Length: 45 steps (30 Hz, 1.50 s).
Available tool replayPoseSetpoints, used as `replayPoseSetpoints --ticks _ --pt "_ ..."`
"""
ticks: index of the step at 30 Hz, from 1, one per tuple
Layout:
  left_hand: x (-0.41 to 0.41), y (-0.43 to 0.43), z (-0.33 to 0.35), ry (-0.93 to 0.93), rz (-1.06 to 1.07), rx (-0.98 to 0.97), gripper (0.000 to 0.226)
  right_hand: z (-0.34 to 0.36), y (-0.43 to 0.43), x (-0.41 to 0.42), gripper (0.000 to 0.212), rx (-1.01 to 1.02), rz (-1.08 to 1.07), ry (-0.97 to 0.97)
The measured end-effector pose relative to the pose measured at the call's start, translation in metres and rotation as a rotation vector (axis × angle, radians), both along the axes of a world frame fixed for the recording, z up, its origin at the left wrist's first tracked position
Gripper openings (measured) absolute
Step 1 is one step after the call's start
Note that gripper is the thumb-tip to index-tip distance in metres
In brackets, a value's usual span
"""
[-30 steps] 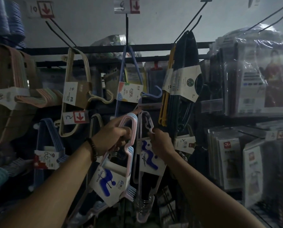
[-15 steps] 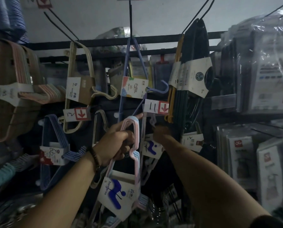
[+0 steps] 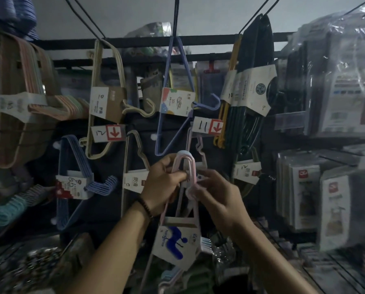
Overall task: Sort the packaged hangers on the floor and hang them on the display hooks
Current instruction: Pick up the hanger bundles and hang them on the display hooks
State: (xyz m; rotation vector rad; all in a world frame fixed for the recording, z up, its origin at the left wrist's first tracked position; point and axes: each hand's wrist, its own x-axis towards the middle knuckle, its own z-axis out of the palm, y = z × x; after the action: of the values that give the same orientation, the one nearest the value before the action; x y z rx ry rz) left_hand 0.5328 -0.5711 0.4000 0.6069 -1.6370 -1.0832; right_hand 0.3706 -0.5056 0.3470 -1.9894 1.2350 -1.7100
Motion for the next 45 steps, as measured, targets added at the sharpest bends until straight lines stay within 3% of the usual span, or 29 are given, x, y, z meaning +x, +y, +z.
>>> replayPoseSetpoints --ticks 5,7,11,14,19,34,39,45 --pt "-0.016 0.011 0.005 -0.012 -0.018 -0.067 0.024 -0.009 0.002 0.009 0.034 -0.029 -0.312 0.283" --pt "-0.017 0.011 0.009 -0.027 -0.019 -0.091 0.023 -0.010 -0.002 0.005 0.025 -0.052 -0.402 0.347" --pt "-0.011 0.011 0.025 -0.059 -0.042 -0.123 0.048 -0.012 -0.005 0.002 0.020 -0.048 -0.501 0.419" --pt "-0.012 0.014 0.040 -0.021 0.087 -0.098 0.057 -0.011 -0.008 -0.003 0.025 -0.053 -0.572 0.438" --pt "-0.020 0.024 0.060 -0.237 0.052 -0.108 0.015 0.004 -0.016 -0.013 0.019 0.001 -0.580 0.390" --pt "-0.017 0.014 0.072 -0.142 0.057 -0.160 0.026 0.012 -0.050 -0.026 0.019 0.016 -0.607 0.368" --pt "-0.018 0.017 0.074 -0.168 0.067 -0.162 0.037 0.023 -0.059 -0.032 0.021 -0.023 -0.610 0.375" --pt "-0.020 0.015 0.072 -0.218 0.125 -0.191 0.032 0.032 -0.075 -0.040 0.021 0.011 -0.653 0.418"
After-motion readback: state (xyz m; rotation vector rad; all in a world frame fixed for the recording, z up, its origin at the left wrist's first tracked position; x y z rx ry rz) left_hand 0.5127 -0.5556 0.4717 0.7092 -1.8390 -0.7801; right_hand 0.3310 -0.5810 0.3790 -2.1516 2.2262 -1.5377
